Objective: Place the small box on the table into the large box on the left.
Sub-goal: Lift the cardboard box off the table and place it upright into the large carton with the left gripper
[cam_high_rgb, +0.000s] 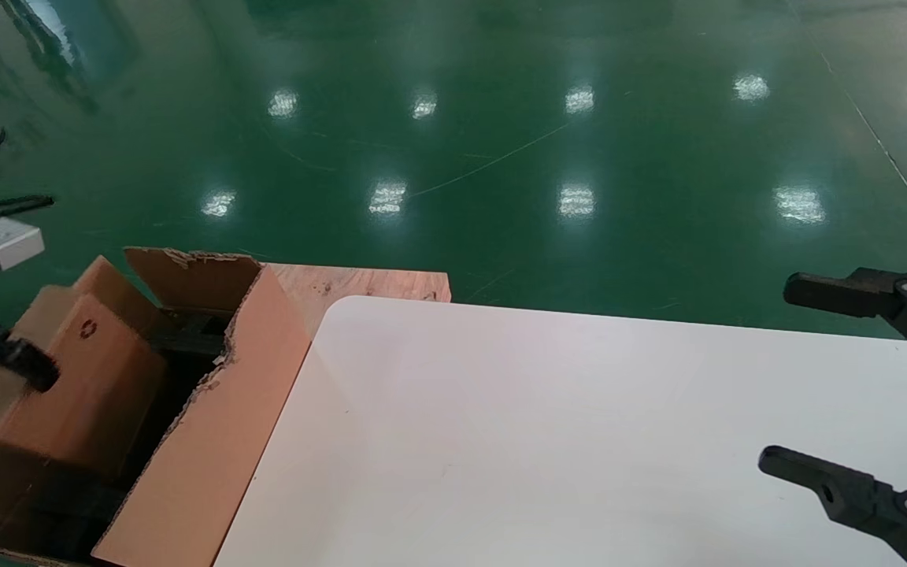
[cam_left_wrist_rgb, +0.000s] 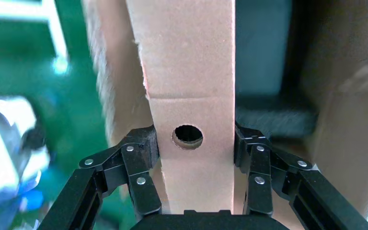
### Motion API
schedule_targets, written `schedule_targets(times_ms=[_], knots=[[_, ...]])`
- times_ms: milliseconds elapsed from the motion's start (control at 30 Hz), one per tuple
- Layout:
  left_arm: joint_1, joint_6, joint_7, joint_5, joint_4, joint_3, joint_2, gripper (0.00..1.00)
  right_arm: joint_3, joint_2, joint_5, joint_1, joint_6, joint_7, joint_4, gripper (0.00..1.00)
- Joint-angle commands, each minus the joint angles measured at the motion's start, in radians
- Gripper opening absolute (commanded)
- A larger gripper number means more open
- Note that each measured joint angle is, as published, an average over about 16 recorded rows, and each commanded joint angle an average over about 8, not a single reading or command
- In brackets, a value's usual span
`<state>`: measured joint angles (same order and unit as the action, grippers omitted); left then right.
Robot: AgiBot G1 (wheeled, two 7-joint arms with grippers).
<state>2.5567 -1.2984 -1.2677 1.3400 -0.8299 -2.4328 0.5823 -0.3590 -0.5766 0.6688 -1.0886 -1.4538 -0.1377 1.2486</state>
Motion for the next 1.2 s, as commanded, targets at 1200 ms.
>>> schedule_targets(times_ms=[1200], knots=[[0.095,-0.009,0.041,0.117,-0.069,-0.048,-0.132,0.00,0.000,0.000,0.000,0.000,0.000,0.000,0.000,1.00]])
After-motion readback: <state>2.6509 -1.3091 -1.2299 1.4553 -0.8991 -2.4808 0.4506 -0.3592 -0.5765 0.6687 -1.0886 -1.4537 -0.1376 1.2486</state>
